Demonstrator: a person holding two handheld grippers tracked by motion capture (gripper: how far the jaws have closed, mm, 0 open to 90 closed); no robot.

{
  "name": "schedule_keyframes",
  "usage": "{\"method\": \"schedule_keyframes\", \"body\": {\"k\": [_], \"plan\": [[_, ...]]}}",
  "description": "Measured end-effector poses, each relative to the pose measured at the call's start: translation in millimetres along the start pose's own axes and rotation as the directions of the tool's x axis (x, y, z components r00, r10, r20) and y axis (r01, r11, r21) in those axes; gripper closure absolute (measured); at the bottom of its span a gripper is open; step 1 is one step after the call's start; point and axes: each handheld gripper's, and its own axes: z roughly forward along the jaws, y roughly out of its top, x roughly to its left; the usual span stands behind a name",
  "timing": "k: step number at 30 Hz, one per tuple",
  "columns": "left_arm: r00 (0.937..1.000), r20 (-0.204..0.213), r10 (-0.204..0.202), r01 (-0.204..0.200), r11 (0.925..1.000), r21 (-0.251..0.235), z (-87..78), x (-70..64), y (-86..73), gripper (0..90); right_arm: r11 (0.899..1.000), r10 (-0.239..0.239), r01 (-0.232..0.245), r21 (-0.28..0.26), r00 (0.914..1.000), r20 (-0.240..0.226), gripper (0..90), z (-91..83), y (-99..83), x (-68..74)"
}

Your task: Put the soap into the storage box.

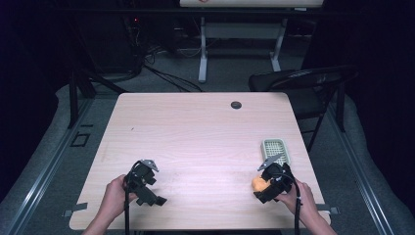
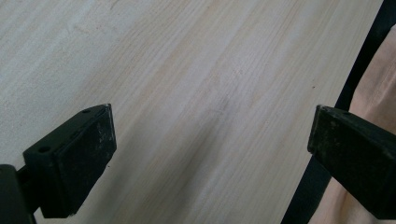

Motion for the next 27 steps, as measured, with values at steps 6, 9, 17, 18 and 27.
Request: {"method": "schedule_keyframes", "body": {"k": [6,9,17,18,27], "plan": [[1.0000,-0.002,-0.001,0.001,1.0000,0.001,-0.2,0.1,-0.1,1.3,0.999,-0.011,0.011,0.030,0.9999,0.001,2.2,10.1,4.5,-0.4],[1.0000,-0.001,0.000,0.000,1.0000,0.000,-0.2,0.0,-0.1,1.3,0.998,-0.022,0.021,0.052,0.9997,0.011,6.4,16.9,8.1,0.1],[1.0000,0.000,0.002,-0.002,1.0000,-0.003,-0.4,-0.2,-0.3,1.3,0.997,-0.020,0.019,0.081,0.9995,0.022,16.7,21.8,9.1,0.4],[1.0000,-0.001,0.001,-0.001,1.0000,-0.003,-0.4,-0.1,-0.3,1.3,0.998,-0.005,0.004,0.064,0.9999,0.011,18.8,23.4,8.1,0.7],[1.0000,-0.003,0.002,-0.002,1.0000,-0.004,-1.0,0.0,-0.6,1.3,0.996,-0.004,0.002,0.085,0.9998,0.021,26.2,25.4,8.6,2.0]]}}
